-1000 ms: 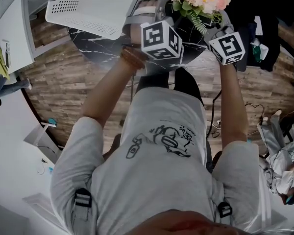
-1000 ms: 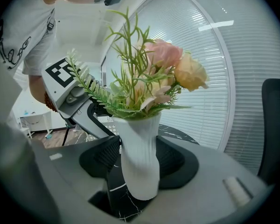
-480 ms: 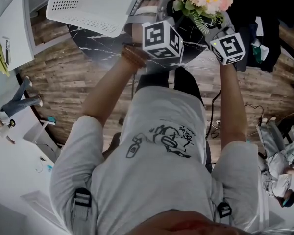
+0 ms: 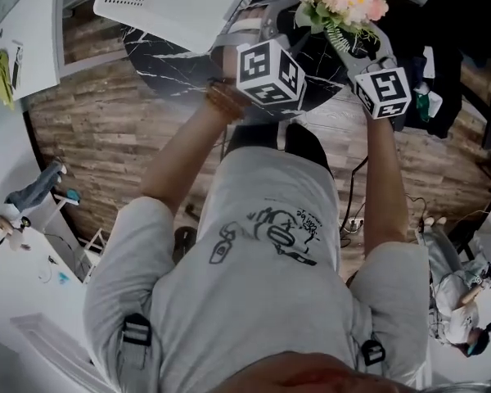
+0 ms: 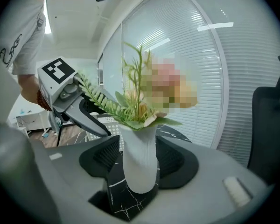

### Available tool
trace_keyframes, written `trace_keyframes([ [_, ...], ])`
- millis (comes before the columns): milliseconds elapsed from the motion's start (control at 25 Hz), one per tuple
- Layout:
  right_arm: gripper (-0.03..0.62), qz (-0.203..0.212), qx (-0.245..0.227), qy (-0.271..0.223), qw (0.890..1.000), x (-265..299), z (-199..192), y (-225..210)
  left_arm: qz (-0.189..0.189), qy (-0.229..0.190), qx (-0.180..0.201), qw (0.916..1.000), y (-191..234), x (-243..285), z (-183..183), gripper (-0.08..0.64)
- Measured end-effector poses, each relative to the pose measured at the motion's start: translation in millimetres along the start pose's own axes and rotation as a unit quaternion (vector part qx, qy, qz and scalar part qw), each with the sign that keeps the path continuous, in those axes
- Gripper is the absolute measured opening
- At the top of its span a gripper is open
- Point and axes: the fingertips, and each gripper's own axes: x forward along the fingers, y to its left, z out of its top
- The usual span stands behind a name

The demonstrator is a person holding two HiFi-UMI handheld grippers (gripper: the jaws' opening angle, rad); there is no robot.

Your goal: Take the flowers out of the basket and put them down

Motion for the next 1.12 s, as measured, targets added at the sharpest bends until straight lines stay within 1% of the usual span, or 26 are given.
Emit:
trace_keyframes([
  [80, 0.240, -0.008, 0.002, -0.006, 1.000, -12, 9, 0, 0.016, -0.007, -0.020, 0.9997, 2, -16, 3, 0.224],
  [200, 0.223, -0.012, 0.012, -0.015, 1.000, -34, 27, 7, 0.040, -0.032, -0.066, 0.9965, 1, -49, 14, 0.190],
  [280, 0.205, -0.011, 0.018, -0.018, 1.000, -51, 38, 18, 0.048, -0.059, -0.108, 0.9913, -3, -75, 24, 0.132],
  [320, 0.193, -0.009, 0.020, -0.020, 1.000, -60, 45, 24, 0.051, -0.075, -0.130, 0.9874, -6, -88, 30, 0.108],
  [440, 0.172, 0.001, 0.026, -0.035, 0.999, -86, 68, 46, 0.070, -0.125, -0.188, 0.9717, -12, -128, 47, 0.043],
  [560, 0.146, 0.021, 0.024, -0.056, 0.998, -112, 93, 75, 0.096, -0.168, -0.225, 0.9550, -18, -168, 62, 0.005],
  [640, 0.129, 0.042, 0.021, -0.067, 0.997, -129, 110, 99, 0.105, -0.194, -0.247, 0.9435, -25, -196, 74, 0.005],
  [800, 0.104, 0.092, 0.007, -0.089, 0.992, -158, 146, 148, 0.122, -0.240, -0.280, 0.9215, -39, -248, 94, 0.003],
  [1000, 0.072, 0.142, -0.007, -0.108, 0.984, -189, 178, 200, 0.129, -0.284, -0.326, 0.8927, -62, -298, 114, 0.003],
  [1040, 0.063, 0.150, -0.008, -0.113, 0.982, -194, 183, 208, 0.132, -0.290, -0.330, 0.8884, -66, -307, 117, 0.003],
  [1120, 0.046, 0.165, -0.011, -0.121, 0.979, -203, 192, 222, 0.142, -0.298, -0.332, 0.8835, -73, -323, 121, 0.003],
])
